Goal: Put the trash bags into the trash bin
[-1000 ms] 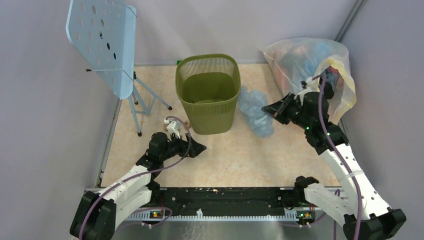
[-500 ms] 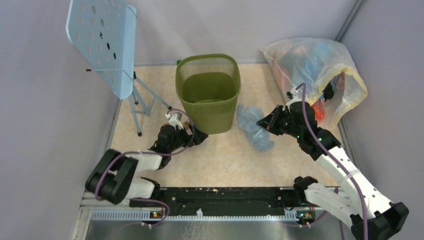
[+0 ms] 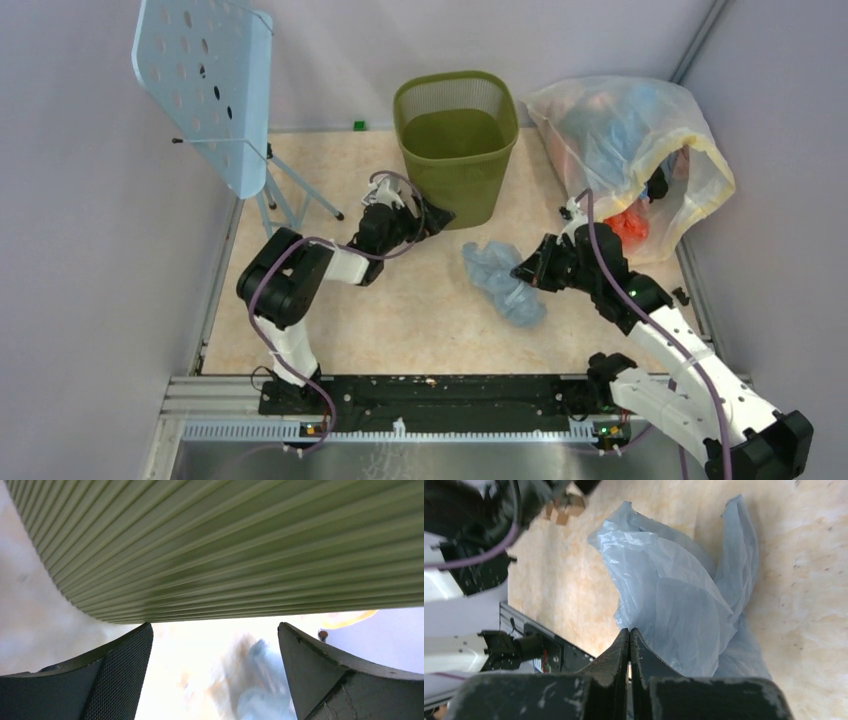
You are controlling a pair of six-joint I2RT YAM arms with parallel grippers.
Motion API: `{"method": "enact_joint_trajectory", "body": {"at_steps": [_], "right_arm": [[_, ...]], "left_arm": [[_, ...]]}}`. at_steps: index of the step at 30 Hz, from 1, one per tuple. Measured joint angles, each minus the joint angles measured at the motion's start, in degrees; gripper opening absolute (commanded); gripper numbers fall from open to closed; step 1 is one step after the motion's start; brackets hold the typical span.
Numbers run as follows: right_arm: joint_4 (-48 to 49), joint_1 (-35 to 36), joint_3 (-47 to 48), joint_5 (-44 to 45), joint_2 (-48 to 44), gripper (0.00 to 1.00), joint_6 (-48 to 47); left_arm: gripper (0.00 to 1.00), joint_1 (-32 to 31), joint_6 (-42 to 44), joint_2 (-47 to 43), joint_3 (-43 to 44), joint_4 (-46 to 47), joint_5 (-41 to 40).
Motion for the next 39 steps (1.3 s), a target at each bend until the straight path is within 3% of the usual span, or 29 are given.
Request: {"method": "enact_joint_trajectory", "body": {"at_steps": [4, 9, 10, 12, 13, 15, 20, 25, 32, 39], "right_arm": [[3.4, 0.9, -2.8, -4.7, 0.9, 0.0, 0.0], [12.0, 4.0, -2.7, -11.1, 2.6, 0.0, -0.2], [13.6, 4.2, -2.6, -12.0, 2.8, 0.05, -0.3], [16.0, 4.4, -2.2, -13.2, 3.3, 0.42, -0.8], [16.5, 4.4, -1.7, -13.4, 3.6, 0.53, -1.0], [17.0, 4.5, -0.8, -12.9, 4.1, 0.6, -2.0], [12.4, 4.5, 0.6, -7.5, 4.8, 0.63, -5.5], [7.4, 4.5, -0.7, -3.8, 4.0, 0.72, -7.5], [5.4, 4.5, -9.7, -3.6, -0.6, 0.72, -7.6], [8.5, 4.5, -14.2, -3.1, 2.6, 0.73, -7.2]], "left_arm": [[0.99, -0.5, 0.6, 2.1, 5.7, -0.8, 0.0], [0.99, -0.6, 4.7, -4.0, 2.4, -3.2, 2.0], [0.99, -0.6, 5.6, -6.3, 0.7, -4.0, 2.8], [0.99, -0.6, 7.2, -12.3, -3.6, -6.2, 4.9], [0.99, -0.7, 8.0, -15.5, -5.6, -7.4, 5.9], [0.99, -0.8, 9.6, -21.7, -8.8, -10.6, 7.6], [0.99, -0.8, 14.9, -36.6, -12.8, -23.6, 8.0], [0.99, -0.8, 17.4, -45.9, -15.0, -32.5, 8.0], [0.99, -1.5, 18.0, -47.2, -15.3, -38.9, 14.0], [0.97, -2.2, 18.0, -46.2, -15.3, -41.9, 16.5]]}}
